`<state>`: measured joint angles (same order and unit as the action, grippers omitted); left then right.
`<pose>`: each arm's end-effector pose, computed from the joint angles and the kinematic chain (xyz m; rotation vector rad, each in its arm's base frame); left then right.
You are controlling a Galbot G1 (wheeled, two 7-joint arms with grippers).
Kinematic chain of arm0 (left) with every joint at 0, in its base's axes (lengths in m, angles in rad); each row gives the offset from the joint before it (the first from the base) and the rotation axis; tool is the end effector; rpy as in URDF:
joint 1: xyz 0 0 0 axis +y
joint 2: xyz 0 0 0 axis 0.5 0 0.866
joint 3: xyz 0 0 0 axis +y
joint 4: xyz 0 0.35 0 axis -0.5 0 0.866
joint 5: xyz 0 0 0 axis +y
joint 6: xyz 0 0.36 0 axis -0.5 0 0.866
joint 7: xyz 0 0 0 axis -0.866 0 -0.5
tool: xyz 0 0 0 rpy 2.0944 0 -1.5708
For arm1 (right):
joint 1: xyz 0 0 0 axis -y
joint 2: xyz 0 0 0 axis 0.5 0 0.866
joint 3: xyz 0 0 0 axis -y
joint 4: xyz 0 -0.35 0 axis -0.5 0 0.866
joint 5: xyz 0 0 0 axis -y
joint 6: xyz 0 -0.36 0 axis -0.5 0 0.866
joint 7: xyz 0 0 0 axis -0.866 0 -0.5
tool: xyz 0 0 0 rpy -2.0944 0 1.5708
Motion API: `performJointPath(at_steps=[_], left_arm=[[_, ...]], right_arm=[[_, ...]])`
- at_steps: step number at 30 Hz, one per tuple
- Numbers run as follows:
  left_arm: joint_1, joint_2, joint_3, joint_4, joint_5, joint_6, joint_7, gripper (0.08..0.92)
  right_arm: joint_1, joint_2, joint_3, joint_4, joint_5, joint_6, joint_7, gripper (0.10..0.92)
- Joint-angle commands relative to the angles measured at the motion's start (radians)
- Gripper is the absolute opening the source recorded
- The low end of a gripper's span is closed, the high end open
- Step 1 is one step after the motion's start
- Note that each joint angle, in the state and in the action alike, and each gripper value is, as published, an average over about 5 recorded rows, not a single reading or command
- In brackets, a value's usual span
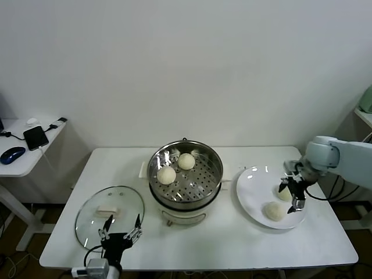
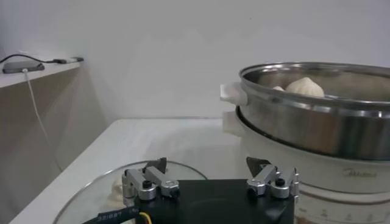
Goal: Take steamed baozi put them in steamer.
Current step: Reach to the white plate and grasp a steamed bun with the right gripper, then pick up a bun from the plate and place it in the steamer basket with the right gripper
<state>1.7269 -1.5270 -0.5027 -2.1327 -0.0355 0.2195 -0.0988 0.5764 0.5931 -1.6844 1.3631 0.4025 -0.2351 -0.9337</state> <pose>0.1374 0.0006 -0.3146 0.0796 -2.8021 -0.0131 0.4823 -0.1935 -0.1844 1.2419 -1.2740 1.2023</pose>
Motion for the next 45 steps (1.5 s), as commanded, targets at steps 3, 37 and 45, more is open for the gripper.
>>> performJointPath(at_steps=[3, 37, 45], left_arm=[[0.002, -0.003, -0.003, 0.002, 0.003, -0.002, 0.000, 0.823], [0.013, 0.002, 0.009, -0.029, 0.006, 0.002, 0.000, 0.823], [0.009, 0.005, 0.016, -0.038, 0.009, 0.005, 0.002, 0.823]], right_arm=[[-0.248, 0.008, 0.196, -0.068, -0.077, -0.028, 0.057, 0.823], [0.413, 0.284, -0.056, -0.142, 0.109, 0.158, -0.112, 0.670], [0.536, 0.553, 0.042, -0.034, 0.133, 0.441, -0.138, 0.670]])
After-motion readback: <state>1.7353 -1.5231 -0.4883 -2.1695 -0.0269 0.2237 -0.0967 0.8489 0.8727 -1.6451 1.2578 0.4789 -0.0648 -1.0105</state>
